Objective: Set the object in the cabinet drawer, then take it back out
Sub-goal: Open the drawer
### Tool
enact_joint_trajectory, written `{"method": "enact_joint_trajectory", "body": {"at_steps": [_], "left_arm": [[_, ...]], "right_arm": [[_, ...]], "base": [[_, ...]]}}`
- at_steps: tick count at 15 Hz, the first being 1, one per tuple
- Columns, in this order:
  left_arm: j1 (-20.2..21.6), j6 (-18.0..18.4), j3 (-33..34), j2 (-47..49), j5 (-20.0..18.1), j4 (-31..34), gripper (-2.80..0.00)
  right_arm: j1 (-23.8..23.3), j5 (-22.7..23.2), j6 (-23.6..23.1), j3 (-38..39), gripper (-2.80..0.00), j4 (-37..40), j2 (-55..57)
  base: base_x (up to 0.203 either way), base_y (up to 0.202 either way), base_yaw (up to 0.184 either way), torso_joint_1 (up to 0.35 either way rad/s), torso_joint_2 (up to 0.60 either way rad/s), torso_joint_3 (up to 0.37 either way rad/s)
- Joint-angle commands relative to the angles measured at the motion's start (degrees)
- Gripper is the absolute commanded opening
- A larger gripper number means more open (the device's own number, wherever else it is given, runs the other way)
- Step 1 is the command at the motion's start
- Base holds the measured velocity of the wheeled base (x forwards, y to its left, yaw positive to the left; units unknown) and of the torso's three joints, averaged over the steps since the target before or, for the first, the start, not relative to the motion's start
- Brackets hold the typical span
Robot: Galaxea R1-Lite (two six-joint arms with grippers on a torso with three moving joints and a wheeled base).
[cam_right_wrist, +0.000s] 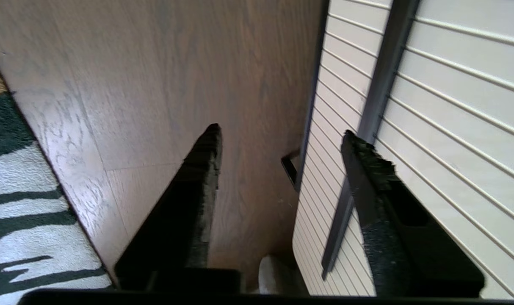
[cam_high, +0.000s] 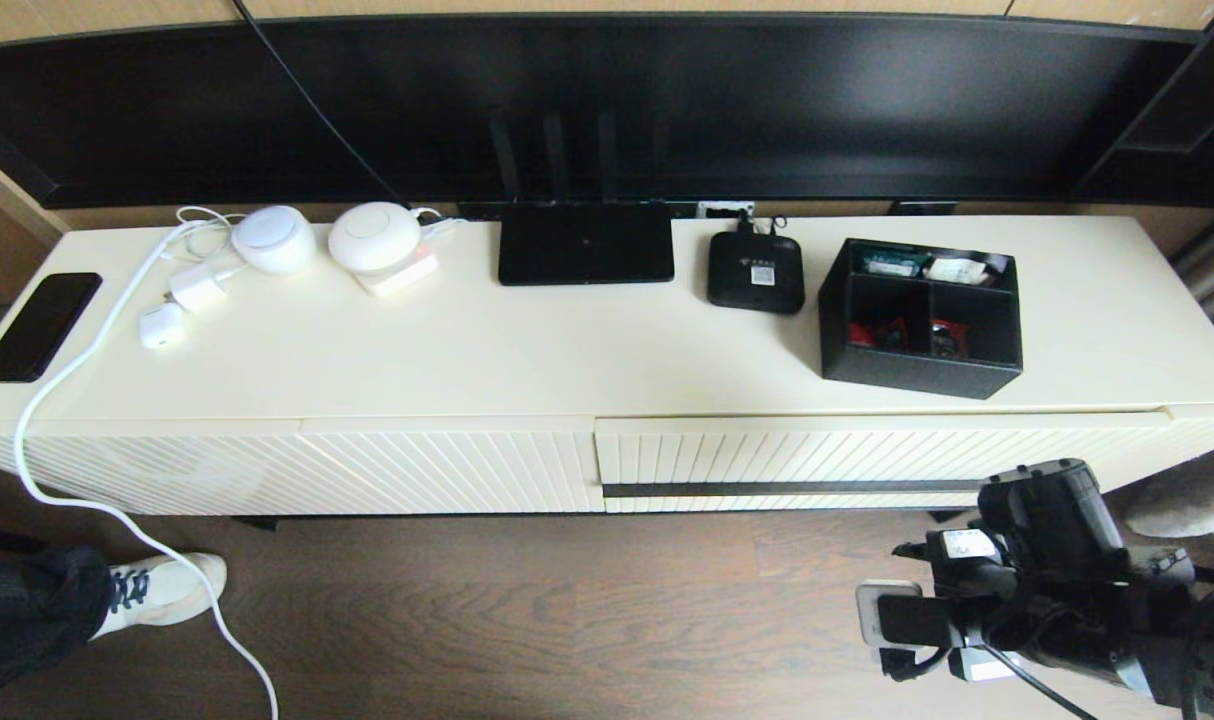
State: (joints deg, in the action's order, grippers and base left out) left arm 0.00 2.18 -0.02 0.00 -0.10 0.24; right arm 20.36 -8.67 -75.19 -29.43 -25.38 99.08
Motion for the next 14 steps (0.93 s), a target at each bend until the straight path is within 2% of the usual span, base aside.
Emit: {"method": "enact_joint_trajectory", "body": {"at_steps": [1,4,14], "left_arm": [[0.00,0.01,-0.06,0.09,0.01,0.02,-2.80],[0.00,0.01,-0.06,0.09,0.01,0.02,-2.80],[0.00,0.01,-0.03,0.03,0.01,0.02,-2.80]], "right_arm": [[-0.11,1.02,-0.39,-0.35,0.00,-0.30,2.80],[-0.83,3.76,-0.90,-1.91,0.00,-1.43,6.08],[-2.38,4.25,-0.79,-3.51,0.00,-20.45,17.52]], "base": [[0.000,0.000,0.000,0.000,0.00,0.000],[0.000,0.000,0.000,0.000,0.00,0.000],[0.000,0.000,0.000,0.000,0.00,0.000]]}}
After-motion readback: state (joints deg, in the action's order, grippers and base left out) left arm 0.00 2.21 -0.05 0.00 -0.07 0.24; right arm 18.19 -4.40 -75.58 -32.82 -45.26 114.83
